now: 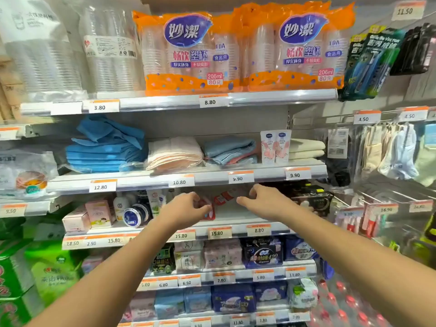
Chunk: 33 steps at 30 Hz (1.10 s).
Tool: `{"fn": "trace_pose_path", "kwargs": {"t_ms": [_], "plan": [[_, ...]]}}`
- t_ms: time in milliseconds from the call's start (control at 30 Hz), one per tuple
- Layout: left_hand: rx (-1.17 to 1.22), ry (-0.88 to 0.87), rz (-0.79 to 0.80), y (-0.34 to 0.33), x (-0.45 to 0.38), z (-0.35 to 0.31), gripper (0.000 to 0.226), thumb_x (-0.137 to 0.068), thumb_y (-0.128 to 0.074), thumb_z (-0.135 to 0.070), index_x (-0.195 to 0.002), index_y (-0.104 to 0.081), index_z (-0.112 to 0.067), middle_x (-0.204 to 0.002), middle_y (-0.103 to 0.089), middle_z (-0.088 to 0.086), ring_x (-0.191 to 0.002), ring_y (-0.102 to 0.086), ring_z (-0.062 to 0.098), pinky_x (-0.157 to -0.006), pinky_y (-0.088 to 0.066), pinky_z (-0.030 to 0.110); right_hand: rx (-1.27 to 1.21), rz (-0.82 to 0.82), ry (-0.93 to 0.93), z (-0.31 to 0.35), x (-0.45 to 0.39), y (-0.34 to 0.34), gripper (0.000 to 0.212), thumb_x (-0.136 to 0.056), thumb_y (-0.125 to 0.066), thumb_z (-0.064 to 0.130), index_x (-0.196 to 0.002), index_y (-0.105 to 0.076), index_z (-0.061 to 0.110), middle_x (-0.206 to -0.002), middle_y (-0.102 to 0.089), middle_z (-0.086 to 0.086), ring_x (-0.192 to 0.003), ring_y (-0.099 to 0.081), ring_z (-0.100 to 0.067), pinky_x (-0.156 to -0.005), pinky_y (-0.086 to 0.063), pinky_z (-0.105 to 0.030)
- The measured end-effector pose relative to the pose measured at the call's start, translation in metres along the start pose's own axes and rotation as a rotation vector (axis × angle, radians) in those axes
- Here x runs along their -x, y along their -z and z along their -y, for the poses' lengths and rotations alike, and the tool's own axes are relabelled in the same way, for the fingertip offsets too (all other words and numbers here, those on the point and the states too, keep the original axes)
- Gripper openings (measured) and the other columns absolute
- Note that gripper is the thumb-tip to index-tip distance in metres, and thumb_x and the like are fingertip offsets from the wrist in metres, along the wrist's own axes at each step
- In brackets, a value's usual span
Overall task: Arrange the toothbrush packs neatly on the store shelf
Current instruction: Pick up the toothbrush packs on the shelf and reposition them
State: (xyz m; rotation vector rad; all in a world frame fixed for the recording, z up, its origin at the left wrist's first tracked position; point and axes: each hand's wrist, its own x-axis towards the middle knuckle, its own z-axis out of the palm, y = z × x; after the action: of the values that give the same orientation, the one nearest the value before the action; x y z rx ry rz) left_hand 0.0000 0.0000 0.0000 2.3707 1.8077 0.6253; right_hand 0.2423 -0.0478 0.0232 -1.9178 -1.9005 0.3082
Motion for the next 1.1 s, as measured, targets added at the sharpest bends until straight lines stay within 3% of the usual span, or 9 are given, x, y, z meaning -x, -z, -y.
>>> {"fn": "trace_pose_path", "kwargs": {"t_ms": [433, 567, 667, 767, 867, 933, 1000, 1067, 1100], "plan": [[-0.063, 0.127, 0.088, -0.065, -0.069, 0.017, 0.052, -0.082, -0.053, -0.064, -0.105, -0.056, -0.018, -0.098, -0.057, 0.004, -0.087, -0.06, 0.025, -0.074, -0.052, 0.037, 0.045, 0.111, 0.022, -0.032, -0.099, -0.053, 0.091, -0.085, -0.048, 0.074, -0.152, -0.045, 0.011, -0.148, -0.053, -0.011, -0.128, -0.055, -0.031, -0.1, -0.051, -0.045], [-0.044, 0.207, 0.066, -0.082, -0.09, 0.019, 0.041, -0.088, -0.057, -0.057, -0.07, -0.047, -0.021, -0.072, -0.058, 0.0, -0.069, -0.058, 0.022, -0.059, -0.041, 0.032, 0.053, 0.147, 0.026, -0.039, -0.132, -0.063, 0.071, -0.092, -0.047, 0.068, -0.122, -0.069, 0.007, -0.113, -0.071, -0.011, -0.101, -0.067, -0.027, -0.086, -0.055, -0.036], [-0.057, 0.285, 0.126, -0.093, -0.106, 0.024, 0.056, -0.089, -0.05, -0.064, -0.061, -0.054, -0.016, -0.065, -0.061, 0.002, -0.065, -0.06, 0.022, -0.058, -0.042, 0.03, 0.125, 0.212, 0.045, -0.038, -0.153, -0.07, 0.067, -0.101, -0.035, 0.065, -0.136, -0.066, 0.017, -0.144, -0.06, -0.013, -0.127, -0.057, -0.03, -0.103, -0.047, -0.038], [-0.04, 0.361, 0.258, -0.101, -0.124, 0.031, 0.063, -0.093, -0.04, -0.071, -0.08, -0.068, -0.015, -0.085, -0.069, 0.004, -0.085, -0.065, 0.025, -0.076, -0.049, 0.033, 0.104, 0.36, 0.015, -0.043, -0.18, -0.083, 0.066, -0.104, -0.031, 0.064, -0.158, -0.041, 0.027, -0.158, -0.046, 0.001, -0.148, -0.038, -0.026, -0.119, -0.032, -0.04], [0.1, 0.205, 0.456, -0.106, -0.142, 0.043, 0.027, -0.103, -0.044, -0.044, -0.105, -0.061, -0.023, -0.098, -0.066, 0.0, -0.087, -0.058, 0.011, -0.084, -0.046, 0.014, 0.081, 0.369, -0.077, -0.052, -0.209, -0.1, 0.07, -0.094, -0.047, 0.07, -0.15, -0.05, 0.027, -0.152, -0.052, -0.002, -0.14, -0.048, -0.027, -0.112, -0.04, -0.043], [0.085, 0.074, 0.423, -0.117, -0.16, 0.057, 0.024, -0.103, -0.047, -0.038, -0.099, -0.062, -0.02, -0.091, -0.065, 0.006, -0.084, -0.054, 0.016, -0.09, -0.039, 0.022, 0.092, 0.321, -0.014, -0.044, -0.211, -0.1, 0.064, -0.103, -0.043, 0.058, -0.155, -0.042, 0.021, -0.16, -0.041, -0.006, -0.146, -0.039, -0.028, -0.117, -0.031, -0.037], [0.11, 0.171, 0.381, -0.136, -0.169, 0.064, 0.025, -0.1, -0.056, -0.043, -0.098, -0.06, -0.019, -0.086, -0.062, 0.004, -0.074, -0.052, 0.012, -0.074, -0.032, 0.025, 0.141, 0.197, 0.105, -0.032, -0.214, -0.097, 0.052, -0.108, -0.042, 0.047, -0.152, -0.042, 0.019, -0.157, -0.042, -0.007, -0.143, -0.04, -0.027, -0.112, -0.03, -0.03], [0.176, 0.188, 0.224, -0.144, -0.174, 0.064, 0.045, -0.087, -0.061, -0.061, -0.114, -0.058, -0.025, -0.104, -0.064, 0.0, -0.09, -0.056, 0.013, -0.084, -0.046, 0.016, 0.12, 0.142, 0.177, -0.026, -0.224, -0.104, 0.046, -0.106, -0.048, 0.039, -0.147, -0.047, 0.019, -0.152, -0.048, -0.007, -0.138, -0.044, -0.026, -0.107, -0.032, -0.028], [0.11, 0.159, 0.135, -0.145, -0.175, 0.063, 0.058, -0.078, -0.061, -0.071, -0.12, -0.055, -0.032, -0.118, -0.062, 0.001, -0.106, -0.055, 0.02, -0.091, -0.048, 0.029, 0.133, 0.133, 0.193, -0.027, -0.228, -0.108, 0.044, -0.105, -0.05, 0.037, -0.146, -0.049, 0.02, -0.149, -0.05, -0.006, -0.137, -0.045, -0.026, -0.105, -0.033, -0.027]]}}
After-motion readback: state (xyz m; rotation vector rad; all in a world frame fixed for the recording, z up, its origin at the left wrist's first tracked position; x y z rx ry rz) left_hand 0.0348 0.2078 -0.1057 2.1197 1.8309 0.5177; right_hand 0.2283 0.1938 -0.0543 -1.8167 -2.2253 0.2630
